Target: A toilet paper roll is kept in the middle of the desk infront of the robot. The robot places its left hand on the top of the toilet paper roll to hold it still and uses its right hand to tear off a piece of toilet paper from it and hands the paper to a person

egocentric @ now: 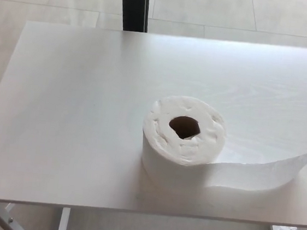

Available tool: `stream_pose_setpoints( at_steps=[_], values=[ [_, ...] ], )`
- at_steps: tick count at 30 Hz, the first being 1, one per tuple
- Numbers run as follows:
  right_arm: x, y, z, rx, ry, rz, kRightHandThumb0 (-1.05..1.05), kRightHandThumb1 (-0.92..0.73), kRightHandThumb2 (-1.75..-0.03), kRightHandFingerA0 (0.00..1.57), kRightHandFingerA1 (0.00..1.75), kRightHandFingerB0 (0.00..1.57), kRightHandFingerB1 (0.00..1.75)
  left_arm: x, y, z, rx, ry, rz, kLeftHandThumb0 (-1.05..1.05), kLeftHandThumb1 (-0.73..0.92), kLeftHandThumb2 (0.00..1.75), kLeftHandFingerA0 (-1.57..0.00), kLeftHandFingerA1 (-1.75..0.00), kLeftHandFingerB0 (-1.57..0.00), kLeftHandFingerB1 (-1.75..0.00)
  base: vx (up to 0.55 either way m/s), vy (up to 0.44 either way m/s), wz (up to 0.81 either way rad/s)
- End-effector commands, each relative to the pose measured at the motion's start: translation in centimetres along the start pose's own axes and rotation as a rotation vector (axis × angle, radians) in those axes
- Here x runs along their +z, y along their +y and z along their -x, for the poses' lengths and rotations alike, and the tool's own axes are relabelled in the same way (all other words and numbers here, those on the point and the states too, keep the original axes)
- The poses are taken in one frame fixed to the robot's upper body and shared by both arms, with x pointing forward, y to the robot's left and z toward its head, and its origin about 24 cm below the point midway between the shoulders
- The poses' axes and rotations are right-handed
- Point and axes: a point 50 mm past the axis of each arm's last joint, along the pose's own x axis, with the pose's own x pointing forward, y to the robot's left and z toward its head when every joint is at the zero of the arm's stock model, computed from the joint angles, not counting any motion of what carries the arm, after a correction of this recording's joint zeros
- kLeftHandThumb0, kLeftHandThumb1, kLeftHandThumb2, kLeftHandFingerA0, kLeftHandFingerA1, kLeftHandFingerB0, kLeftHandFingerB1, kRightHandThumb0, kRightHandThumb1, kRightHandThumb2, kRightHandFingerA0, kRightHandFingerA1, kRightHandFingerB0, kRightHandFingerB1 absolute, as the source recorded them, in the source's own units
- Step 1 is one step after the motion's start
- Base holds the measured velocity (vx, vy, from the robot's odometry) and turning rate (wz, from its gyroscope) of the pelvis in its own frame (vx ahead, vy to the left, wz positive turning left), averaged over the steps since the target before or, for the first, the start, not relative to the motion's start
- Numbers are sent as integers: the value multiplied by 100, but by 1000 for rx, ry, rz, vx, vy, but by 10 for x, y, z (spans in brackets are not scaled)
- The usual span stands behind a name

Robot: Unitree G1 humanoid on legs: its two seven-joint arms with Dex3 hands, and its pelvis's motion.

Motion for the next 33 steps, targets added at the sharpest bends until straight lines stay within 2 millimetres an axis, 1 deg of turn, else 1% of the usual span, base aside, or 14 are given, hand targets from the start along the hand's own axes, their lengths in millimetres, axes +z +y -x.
stream_pose_setpoints(
  at_steps=[1,4,5,7,10,12,13,14,15,20,25,28,29,33],
  values=[
    [116,113,10,528,-461,220,-71,-50,-82,23,47,19,41,223,-110,18,-209,-643,-252,-67,66,93,-66,-69,-22,-49,0,0,0],
    [114,125,14,584,-479,260,-70,-60,-59,33,35,27,31,230,-125,19,-237,-672,-273,-68,84,64,-31,-51,-27,-41,0,0,0],
    [111,135,17,643,-487,281,-67,-60,-59,45,44,26,30,236,-137,23,-267,-707,-282,-65,80,64,-75,-73,-31,-44,0,0,0],
    [109,145,21,700,-505,314,-67,-60,-59,45,44,26,30,242,-149,27,-288,-738,-278,-65,80,64,-75,-73,-31,-44,0,0,0],
    [101,169,29,779,-466,375,-65,-56,-58,31,42,31,31,250,-181,39,-386,-797,-368,-66,83,64,-30,-54,-30,-43,0,0,0],
    [95,182,37,836,-489,421,-69,-59,-59,29,45,31,31,252,-207,45,-461,-809,-390,-71,66,102,-30,-59,-24,-52,0,0,0],
    [93,187,39,853,-500,443,-68,-59,-59,28,45,31,31,251,-215,47,-483,-813,-411,-65,82,64,-32,-51,-32,-43,0,0,0],
    [92,190,42,866,-494,497,-72,-62,-59,27,44,29,32,251,-223,48,-494,-810,-422,-68,65,103,-31,-60,-22,-51,0,0,0],
    [91,192,43,879,-497,527,-68,-62,-59,27,44,29,31,251,-229,50,-504,-808,-433,-64,80,64,-37,-55,-33,-42,0,0,0],
    [79,202,49,972,-469,640,-71,-64,-60,22,44,31,31,249,-275,65,-596,-855,-572,-69,64,99,-33,-59,-27,-51,0,0,0],
    [75,202,50,995,-441,697,-71,-65,-60,25,41,29,32,247,-289,71,-619,-869,-601,-66,83,64,-35,-50,-37,-41,0,0,0],
    [75,199,51,1002,-451,707,-72,-66,-60,25,43,31,33,242,-298,76,-620,-867,-628,-73,69,107,-32,-58,-29,-53,0,0,0],
    [75,199,51,1000,-456,717,-73,-66,-60,24,45,31,34,240,-301,76,-621,-872,-630,-65,80,63,-39,-48,-39,-43,0,0,0],
    [78,198,51,1003,-462,723,-72,-66,-60,24,43,30,33,232,-311,78,-631,-840,-670,-71,67,103,-30,-58,-28,-53,0,0,0]
  ],
)
